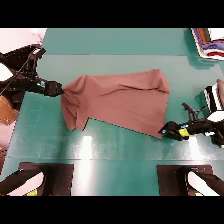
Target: Fold the shirts.
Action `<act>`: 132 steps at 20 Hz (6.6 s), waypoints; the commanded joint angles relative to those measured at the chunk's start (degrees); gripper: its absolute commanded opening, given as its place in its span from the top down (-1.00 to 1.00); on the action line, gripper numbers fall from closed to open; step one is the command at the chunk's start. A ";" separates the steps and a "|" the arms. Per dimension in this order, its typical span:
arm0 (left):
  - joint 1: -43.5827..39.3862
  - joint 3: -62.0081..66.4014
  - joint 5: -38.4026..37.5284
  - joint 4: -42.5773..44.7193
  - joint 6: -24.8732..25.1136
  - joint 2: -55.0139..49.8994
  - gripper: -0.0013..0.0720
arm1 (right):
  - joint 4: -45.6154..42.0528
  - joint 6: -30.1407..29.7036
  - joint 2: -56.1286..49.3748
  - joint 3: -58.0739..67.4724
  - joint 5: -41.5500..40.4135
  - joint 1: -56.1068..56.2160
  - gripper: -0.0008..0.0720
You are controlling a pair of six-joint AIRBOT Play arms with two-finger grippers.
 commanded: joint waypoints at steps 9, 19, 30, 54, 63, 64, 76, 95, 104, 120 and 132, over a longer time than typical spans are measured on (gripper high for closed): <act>0.02 1.57 -0.63 0.22 -0.55 7.10 0.89 | 1.46 -1.20 1.22 7.06 -1.46 4.81 0.92; 0.02 38.73 -0.31 0.72 -4.31 21.62 0.89 | 1.49 -1.92 15.96 62.73 2.95 -14.75 0.93; 0.02 47.60 -3.78 8.83 -10.14 21.27 0.89 | -1.44 -0.63 6.49 88.83 19.58 -26.12 0.93; 0.02 20.22 2.08 8.41 -7.72 -24.35 0.89 | -20.11 -0.15 -31.47 61.83 3.74 -0.48 0.93; 0.02 8.46 0.20 8.57 -7.98 -24.26 0.49 | -18.21 -0.15 -23.02 40.33 -0.66 2.01 0.59; 0.02 8.46 -0.79 8.59 -7.98 -23.71 -0.16 | -16.39 -0.15 -22.99 40.39 -0.22 1.99 0.02; 0.02 -28.92 -9.60 4.28 -11.19 13.86 -0.22 | -9.05 -1.29 1.40 25.09 2.69 -5.14 -0.09; 0.02 -44.96 1.99 -7.19 -14.08 23.10 0.89 | -11.08 -2.40 4.72 24.65 9.20 -7.04 -0.09; 0.00 -38.21 -1.86 -4.72 -12.37 25.35 0.89 | -17.49 -2.47 -0.66 3.43 15.04 -23.30 -0.09; 0.00 -29.27 -23.91 2.40 -17.25 39.32 0.90 | -22.60 -1.79 13.09 8.04 20.98 -11.43 0.93; 0.02 -5.22 3.58 6.93 -7.89 -2.25 0.89 | -21.99 -0.92 -14.25 39.65 8.74 2.27 0.93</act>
